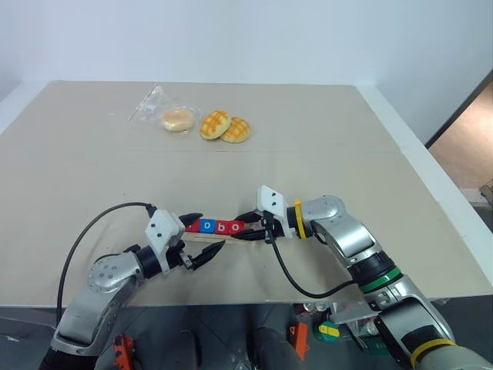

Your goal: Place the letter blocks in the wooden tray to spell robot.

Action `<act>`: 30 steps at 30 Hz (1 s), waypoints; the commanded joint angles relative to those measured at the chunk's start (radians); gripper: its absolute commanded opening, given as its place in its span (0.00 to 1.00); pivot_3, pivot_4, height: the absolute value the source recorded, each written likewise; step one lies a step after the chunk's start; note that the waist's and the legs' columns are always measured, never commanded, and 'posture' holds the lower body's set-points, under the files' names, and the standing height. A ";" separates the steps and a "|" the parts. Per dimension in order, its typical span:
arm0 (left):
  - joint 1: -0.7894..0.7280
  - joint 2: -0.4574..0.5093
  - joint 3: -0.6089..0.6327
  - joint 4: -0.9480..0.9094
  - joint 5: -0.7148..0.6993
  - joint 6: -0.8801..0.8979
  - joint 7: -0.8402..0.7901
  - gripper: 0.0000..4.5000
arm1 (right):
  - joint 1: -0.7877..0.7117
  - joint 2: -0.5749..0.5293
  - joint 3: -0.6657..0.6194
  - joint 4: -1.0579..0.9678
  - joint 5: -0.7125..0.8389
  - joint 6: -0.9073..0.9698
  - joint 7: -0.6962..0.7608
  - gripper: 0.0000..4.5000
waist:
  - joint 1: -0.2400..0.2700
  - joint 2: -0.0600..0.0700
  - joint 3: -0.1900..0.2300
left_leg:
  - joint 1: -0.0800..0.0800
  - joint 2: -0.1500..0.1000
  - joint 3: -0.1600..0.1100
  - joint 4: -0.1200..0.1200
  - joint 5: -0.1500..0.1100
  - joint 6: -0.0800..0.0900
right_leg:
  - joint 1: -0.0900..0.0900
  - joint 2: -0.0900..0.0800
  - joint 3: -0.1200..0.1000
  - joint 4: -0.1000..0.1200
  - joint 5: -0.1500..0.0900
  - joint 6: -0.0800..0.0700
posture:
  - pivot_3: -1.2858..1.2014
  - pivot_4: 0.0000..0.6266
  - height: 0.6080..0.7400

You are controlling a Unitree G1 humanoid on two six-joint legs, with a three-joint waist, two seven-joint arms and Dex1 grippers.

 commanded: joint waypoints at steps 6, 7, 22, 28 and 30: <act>0.003 0.006 0.017 -0.036 -0.001 -0.014 -0.001 1.00 | -0.031 0.018 -0.014 0.061 -0.031 -0.069 0.011 0.27 | 0.000 0.000 0.000 | 0.001 0.000 0.000 0.000 0.000 0.000 | 0.000 0.000 0.000 0.000 0.000 0.000 | 0.52 0.24 1.00; 0.004 0.007 0.017 -0.035 0.000 -0.014 -0.001 1.00 | -0.031 0.019 -0.015 0.061 -0.030 -0.070 0.011 0.27 | 0.000 0.000 0.000 | 0.001 0.000 0.000 0.000 0.000 0.000 | 0.000 0.000 0.000 0.000 0.001 0.000 | 0.52 0.24 1.00; 0.001 0.017 0.010 -0.025 0.007 -0.017 -0.017 1.00 | -0.040 0.027 -0.054 0.046 -0.015 -0.058 0.004 0.27 | 0.000 0.000 0.000 | 0.001 0.000 0.001 0.000 0.001 0.001 | 0.000 0.000 0.000 0.000 0.001 0.000 | 0.52 0.24 1.00; -0.002 0.015 0.007 -0.023 0.011 -0.018 -0.022 1.00 | -0.016 0.019 -0.047 0.040 -0.026 -0.061 0.004 0.27 | 0.000 0.000 0.000 | 0.001 0.001 0.001 0.000 0.001 0.001 | 0.000 0.000 0.000 0.000 0.001 0.000 | 0.52 0.24 1.00; -0.002 0.014 0.007 -0.023 0.013 -0.018 -0.024 1.00 | -0.010 0.018 -0.039 0.042 -0.030 -0.065 0.005 0.27 | 0.000 0.000 0.000 | 0.001 0.001 0.001 0.000 0.001 0.001 | 0.000 0.000 0.000 0.000 0.002 0.000 | 0.52 0.24 1.00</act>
